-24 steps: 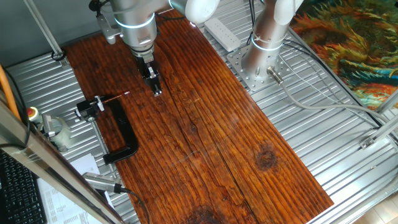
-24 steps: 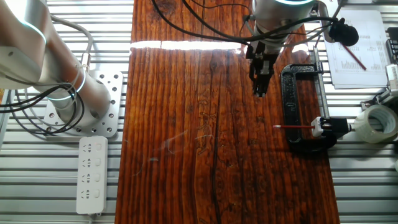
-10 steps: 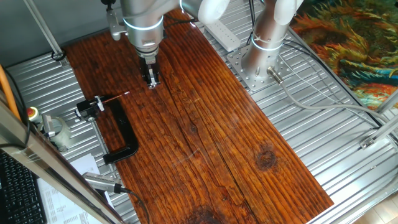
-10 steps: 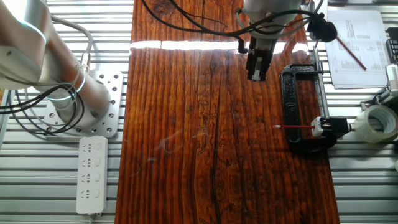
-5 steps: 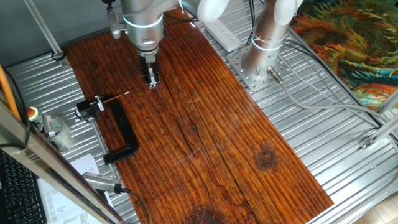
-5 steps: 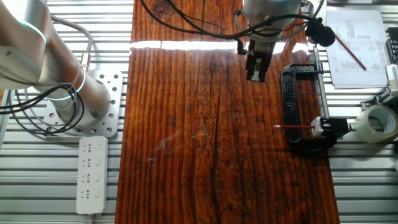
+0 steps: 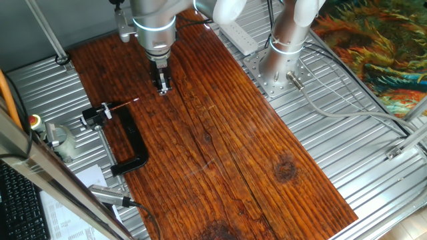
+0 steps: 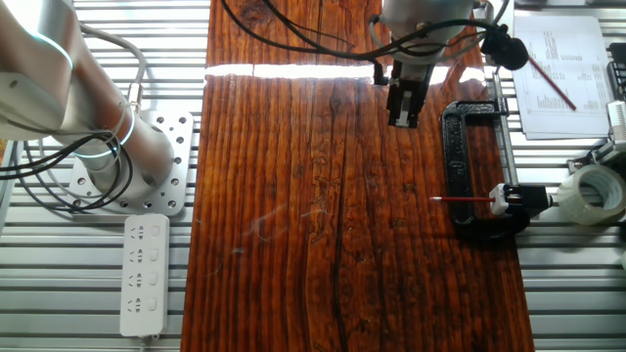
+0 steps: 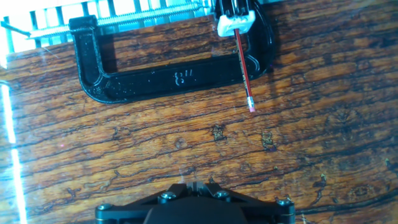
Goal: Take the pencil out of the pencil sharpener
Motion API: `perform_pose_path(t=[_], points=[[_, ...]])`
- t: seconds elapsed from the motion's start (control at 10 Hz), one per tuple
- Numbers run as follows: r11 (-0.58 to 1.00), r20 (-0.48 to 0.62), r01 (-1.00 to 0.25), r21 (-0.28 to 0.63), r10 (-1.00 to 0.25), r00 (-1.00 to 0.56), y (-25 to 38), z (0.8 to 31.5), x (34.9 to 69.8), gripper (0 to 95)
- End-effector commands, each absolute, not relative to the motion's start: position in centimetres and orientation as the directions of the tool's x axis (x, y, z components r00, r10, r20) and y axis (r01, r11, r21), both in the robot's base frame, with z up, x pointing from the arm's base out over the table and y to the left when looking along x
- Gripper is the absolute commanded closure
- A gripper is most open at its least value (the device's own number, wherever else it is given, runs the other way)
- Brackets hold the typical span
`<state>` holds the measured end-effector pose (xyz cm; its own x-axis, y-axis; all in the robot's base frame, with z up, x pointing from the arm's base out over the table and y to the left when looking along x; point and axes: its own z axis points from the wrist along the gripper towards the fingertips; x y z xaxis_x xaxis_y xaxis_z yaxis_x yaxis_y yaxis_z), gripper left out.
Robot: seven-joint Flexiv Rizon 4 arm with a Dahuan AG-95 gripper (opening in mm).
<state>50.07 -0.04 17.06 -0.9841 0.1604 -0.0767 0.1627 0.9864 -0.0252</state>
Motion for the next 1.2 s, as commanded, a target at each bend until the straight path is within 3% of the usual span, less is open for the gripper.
perform_pose_path(t=[0.1,0.5,1.2], points=[[0.989,-0.071,0.147,-0.026,0.144,-0.987,-0.02,17.10,50.08,95.0],[0.997,-0.066,0.067,-0.033,0.065,-0.996,0.10,17.24,50.31,95.0],[0.998,-0.052,0.041,-0.037,0.039,-0.998,0.31,17.49,50.67,95.0]])
